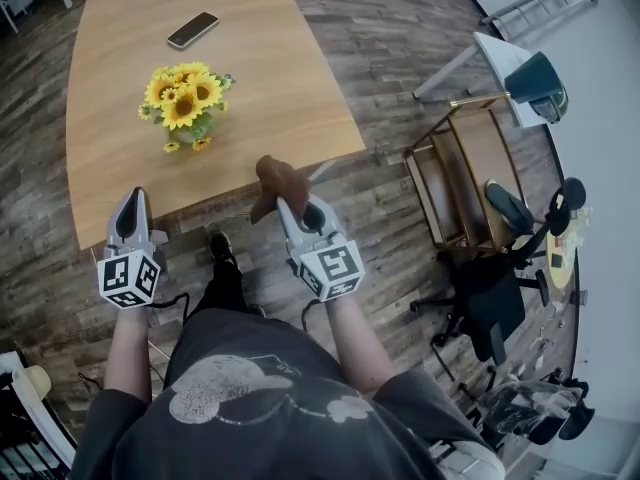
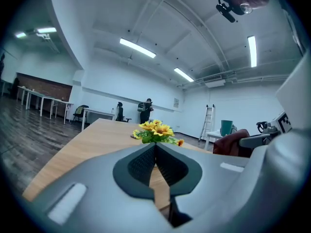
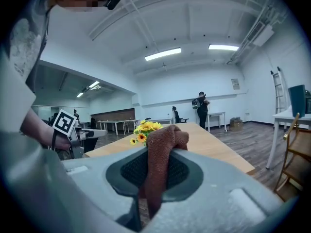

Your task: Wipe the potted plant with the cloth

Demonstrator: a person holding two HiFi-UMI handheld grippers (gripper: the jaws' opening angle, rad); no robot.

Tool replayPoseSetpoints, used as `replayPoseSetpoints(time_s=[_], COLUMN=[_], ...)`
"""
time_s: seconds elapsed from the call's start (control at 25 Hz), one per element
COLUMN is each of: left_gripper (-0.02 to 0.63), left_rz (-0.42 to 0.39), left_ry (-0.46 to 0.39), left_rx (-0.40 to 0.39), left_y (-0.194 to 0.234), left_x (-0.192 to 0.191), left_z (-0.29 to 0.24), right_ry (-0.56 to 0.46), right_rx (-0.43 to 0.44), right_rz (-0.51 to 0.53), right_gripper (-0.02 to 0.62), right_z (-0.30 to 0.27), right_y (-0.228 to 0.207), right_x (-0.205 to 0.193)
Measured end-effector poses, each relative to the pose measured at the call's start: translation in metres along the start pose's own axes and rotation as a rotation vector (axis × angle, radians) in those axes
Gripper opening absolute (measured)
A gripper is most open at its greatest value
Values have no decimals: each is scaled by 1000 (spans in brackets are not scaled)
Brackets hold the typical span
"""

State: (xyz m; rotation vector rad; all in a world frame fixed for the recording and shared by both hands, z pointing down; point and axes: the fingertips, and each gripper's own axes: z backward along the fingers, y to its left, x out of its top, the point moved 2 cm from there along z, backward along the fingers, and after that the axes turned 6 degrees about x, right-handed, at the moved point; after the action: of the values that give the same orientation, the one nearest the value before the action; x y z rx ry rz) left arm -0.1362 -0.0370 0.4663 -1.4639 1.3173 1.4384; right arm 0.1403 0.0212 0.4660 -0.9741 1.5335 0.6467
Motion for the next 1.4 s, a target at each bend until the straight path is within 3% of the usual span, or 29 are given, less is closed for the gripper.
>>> replayPoseSetpoints(time_s=[0.32, 0.48, 0.72, 0.96, 1.24, 1.4], left_gripper=[18, 18, 18, 18, 18, 18], left_rz=[-51, -67, -45, -6, -13, 46], left_ry=[-146, -200, -165, -110, -69, -70], left_rx=[-37, -51, -74, -95, -165, -259], left_y=[-56, -76, -84, -69, -47, -44], left_x=[35, 44, 36, 23, 16, 11], left_z=[107, 149, 180, 195, 219, 235], right_ry=[-54, -63, -69, -47, -59, -51], right_rx=[42, 56, 79, 27, -8, -35], right_rz=[30, 122, 113, 102, 64, 45], right_gripper=[44, 44, 44, 44, 43, 41], right_z=[83, 102, 118, 120, 114, 115], right_y=[66, 99, 132, 149, 193, 214], right_x=[6, 7, 7, 4, 3, -6])
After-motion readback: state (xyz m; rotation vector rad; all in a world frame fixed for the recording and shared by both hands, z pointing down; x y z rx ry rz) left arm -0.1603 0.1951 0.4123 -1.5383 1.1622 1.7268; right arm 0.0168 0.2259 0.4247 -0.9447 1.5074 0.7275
